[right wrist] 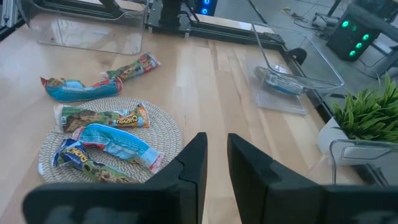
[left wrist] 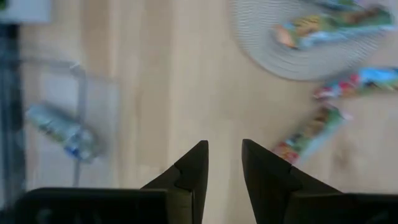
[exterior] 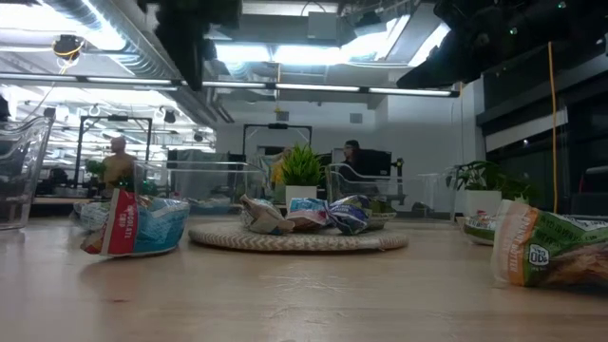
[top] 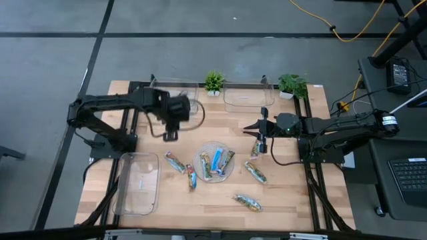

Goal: Pick and place Granola Bars by type
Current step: Put the red granola bar into the bottom transparent bin

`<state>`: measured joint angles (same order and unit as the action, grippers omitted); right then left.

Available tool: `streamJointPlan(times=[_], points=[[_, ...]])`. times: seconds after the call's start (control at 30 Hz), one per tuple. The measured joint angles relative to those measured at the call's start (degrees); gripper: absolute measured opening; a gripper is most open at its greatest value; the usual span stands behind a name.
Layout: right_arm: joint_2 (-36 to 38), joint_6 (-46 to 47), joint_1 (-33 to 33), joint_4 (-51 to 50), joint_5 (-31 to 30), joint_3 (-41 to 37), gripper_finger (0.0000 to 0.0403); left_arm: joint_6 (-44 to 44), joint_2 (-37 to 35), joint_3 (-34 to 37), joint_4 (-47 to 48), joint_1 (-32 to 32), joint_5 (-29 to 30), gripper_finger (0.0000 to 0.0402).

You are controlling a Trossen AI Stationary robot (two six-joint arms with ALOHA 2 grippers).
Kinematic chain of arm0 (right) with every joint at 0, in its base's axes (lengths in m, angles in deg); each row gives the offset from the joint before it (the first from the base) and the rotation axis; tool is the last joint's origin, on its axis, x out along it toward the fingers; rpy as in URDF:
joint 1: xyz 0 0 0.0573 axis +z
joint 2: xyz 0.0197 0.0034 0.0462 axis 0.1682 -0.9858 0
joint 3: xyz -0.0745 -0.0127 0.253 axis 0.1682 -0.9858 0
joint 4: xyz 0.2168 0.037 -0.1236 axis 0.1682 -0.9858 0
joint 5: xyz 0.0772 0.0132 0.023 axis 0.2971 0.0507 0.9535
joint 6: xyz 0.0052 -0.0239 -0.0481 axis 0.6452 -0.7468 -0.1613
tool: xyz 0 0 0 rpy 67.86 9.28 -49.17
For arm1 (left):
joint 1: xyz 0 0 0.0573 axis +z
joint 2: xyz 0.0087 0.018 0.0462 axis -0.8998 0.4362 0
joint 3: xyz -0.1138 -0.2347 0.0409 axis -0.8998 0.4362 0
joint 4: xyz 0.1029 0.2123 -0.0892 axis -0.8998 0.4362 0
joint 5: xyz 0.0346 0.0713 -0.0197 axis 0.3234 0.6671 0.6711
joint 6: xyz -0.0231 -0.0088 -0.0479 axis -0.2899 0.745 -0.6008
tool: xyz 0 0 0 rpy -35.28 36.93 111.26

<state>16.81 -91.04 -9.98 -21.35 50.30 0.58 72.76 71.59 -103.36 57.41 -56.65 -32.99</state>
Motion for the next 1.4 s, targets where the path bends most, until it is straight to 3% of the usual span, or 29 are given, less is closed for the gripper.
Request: streamJointPlan(times=[0.2,0.47,0.67,1.07,1.4], points=[[0.0,0.5,0.1,0.0,0.0,0.0,0.0067,-2.3,1.1,1.5,-0.3,-9.3,0.0,0.0092],[0.0,0.4,0.2,0.3,0.0,0.0,0.0067,-8.1,5.2,1.5,-1.5,-15.3,0.0,0.0101],[0.0,-0.1,0.1,0.3,0.0,0.0,0.0067,-10.0,10.1,1.5,-1.6,-18.2,0.2,0.0139],[0.0,-3.1,0.1,0.8,0.0,0.0,0.0067,-10.7,17.9,1.5,-3.3,-22.4,2.1,0.0255],[0.0,-4.0,0.1,2.3,0.0,0.0,0.0067,-10.3,23.2,1.5,-7.2,-25.0,2.1,0.0272]])
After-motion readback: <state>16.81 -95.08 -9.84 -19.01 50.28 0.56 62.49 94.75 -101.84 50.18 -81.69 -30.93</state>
